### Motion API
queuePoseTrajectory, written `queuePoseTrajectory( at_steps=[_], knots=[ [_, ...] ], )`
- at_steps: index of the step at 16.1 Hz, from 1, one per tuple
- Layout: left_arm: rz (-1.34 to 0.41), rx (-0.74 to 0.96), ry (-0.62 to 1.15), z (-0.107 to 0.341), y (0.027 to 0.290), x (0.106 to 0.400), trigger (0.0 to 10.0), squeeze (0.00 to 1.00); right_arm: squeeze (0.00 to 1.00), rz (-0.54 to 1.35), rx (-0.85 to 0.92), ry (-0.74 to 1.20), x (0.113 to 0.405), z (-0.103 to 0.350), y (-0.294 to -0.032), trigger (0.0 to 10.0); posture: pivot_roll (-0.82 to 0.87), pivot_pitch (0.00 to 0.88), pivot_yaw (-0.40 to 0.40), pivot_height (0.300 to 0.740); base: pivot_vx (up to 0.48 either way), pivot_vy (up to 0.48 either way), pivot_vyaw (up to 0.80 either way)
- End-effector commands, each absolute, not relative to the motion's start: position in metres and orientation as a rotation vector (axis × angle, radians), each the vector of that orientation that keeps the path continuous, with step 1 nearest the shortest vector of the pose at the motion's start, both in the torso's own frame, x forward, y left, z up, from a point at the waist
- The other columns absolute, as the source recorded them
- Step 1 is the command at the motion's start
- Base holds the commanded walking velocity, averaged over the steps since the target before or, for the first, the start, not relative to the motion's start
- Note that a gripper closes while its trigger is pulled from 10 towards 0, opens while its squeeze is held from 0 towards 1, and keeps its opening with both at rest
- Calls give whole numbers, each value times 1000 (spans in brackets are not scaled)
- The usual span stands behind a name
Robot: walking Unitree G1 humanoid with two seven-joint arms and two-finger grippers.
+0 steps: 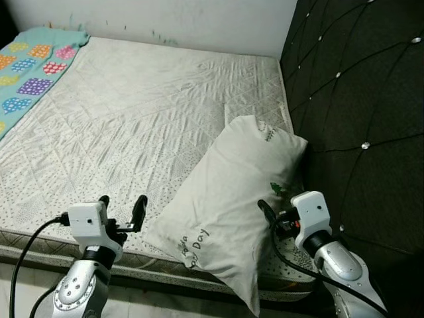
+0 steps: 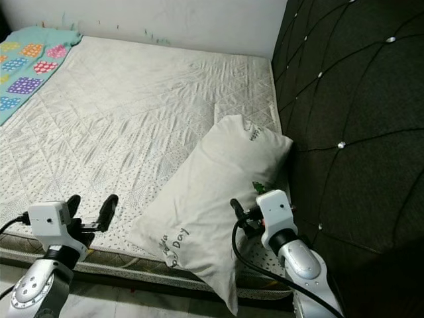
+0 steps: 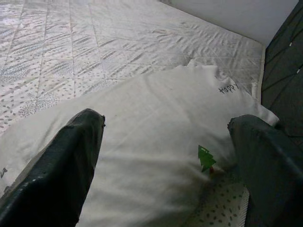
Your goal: Clean up the room
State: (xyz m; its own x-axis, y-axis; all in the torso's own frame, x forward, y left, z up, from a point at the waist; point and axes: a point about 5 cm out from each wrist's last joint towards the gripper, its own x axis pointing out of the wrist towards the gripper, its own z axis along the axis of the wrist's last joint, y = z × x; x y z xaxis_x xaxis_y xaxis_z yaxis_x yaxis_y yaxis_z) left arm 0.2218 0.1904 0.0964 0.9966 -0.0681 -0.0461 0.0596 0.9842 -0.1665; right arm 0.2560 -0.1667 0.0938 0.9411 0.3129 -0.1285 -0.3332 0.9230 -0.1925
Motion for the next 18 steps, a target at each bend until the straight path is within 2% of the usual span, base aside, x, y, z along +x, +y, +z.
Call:
queuePoseTrajectory(
  at_steps=[1, 5, 12, 16, 18],
  knots=[
    [-67, -167, 46, 99, 190, 222, 10000, 0, 0, 342, -216, 97, 256, 96, -168, 10000, -53, 138, -36, 686, 0, 0, 0],
    [-66, -168, 47, 100, 190, 223, 10000, 0, 0, 353, -218, 96, 257, 97, -167, 10000, -54, 134, -36, 636, 0, 0, 0],
    [-39, -161, 38, 100, 191, 224, 10000, 0, 0, 371, -223, 92, 258, 98, -166, 10000, -55, 130, -37, 636, 0, 0, 0],
    [-35, -159, 38, 100, 191, 224, 10000, 0, 0, 381, -229, 92, 259, 97, -166, 10000, -53, 121, -39, 598, 0, 0, 0],
    [-35, -159, 39, 100, 191, 223, 10000, 0, 0, 385, -232, 90, 260, 97, -166, 10000, -52, 120, -39, 598, 0, 0, 0]
  ],
)
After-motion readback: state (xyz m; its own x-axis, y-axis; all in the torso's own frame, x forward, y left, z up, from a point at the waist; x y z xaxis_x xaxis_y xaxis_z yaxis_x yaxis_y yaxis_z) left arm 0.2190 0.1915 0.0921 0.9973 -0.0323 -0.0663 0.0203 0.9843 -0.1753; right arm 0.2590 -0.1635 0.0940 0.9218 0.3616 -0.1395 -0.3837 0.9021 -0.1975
